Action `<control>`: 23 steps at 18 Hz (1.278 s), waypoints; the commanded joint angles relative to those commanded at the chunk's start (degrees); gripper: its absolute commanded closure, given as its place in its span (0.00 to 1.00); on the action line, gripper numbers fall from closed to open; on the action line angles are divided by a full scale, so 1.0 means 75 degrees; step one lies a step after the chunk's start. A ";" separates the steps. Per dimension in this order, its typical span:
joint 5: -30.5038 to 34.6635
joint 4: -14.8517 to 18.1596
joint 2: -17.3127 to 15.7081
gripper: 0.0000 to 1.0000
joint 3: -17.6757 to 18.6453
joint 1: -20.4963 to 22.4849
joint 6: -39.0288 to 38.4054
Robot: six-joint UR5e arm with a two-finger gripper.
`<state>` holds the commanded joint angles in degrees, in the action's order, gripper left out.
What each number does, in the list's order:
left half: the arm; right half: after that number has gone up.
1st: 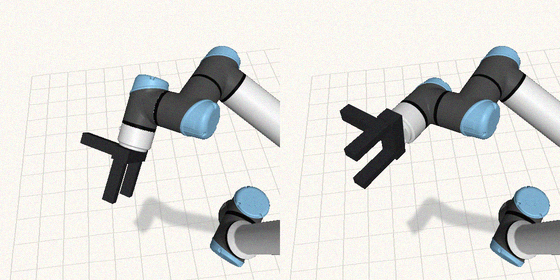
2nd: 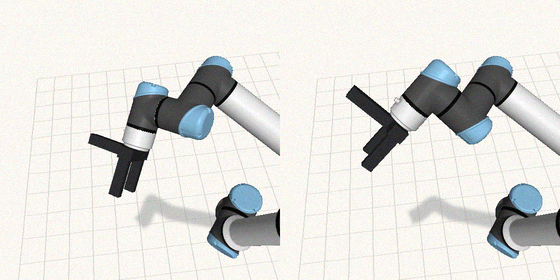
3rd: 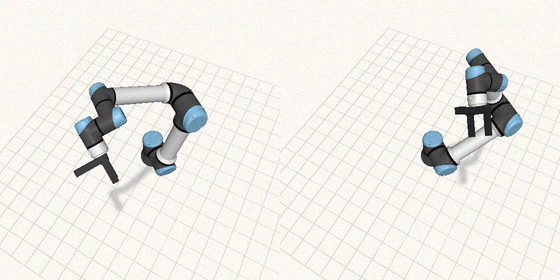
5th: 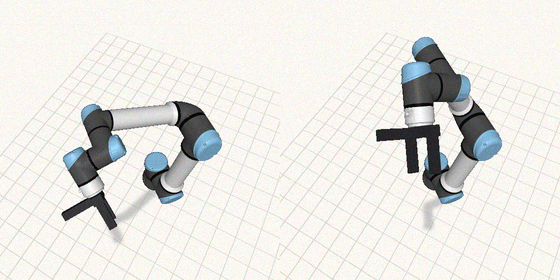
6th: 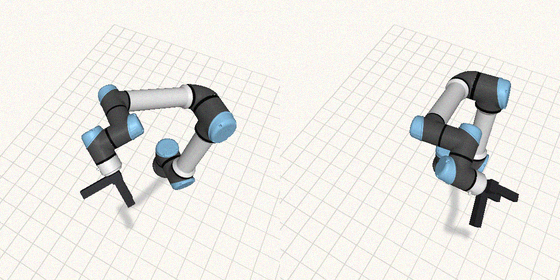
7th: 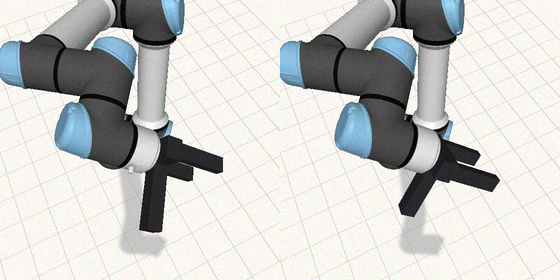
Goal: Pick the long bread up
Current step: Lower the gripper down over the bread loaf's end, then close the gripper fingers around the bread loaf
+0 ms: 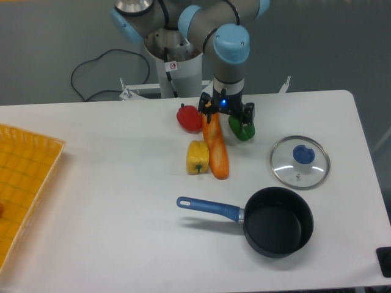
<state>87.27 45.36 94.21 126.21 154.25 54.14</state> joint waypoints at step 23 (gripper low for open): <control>0.0317 -0.0329 0.1184 0.15 -0.0398 -0.0446 0.0035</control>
<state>89.65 42.89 103.09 123.22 150.91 54.40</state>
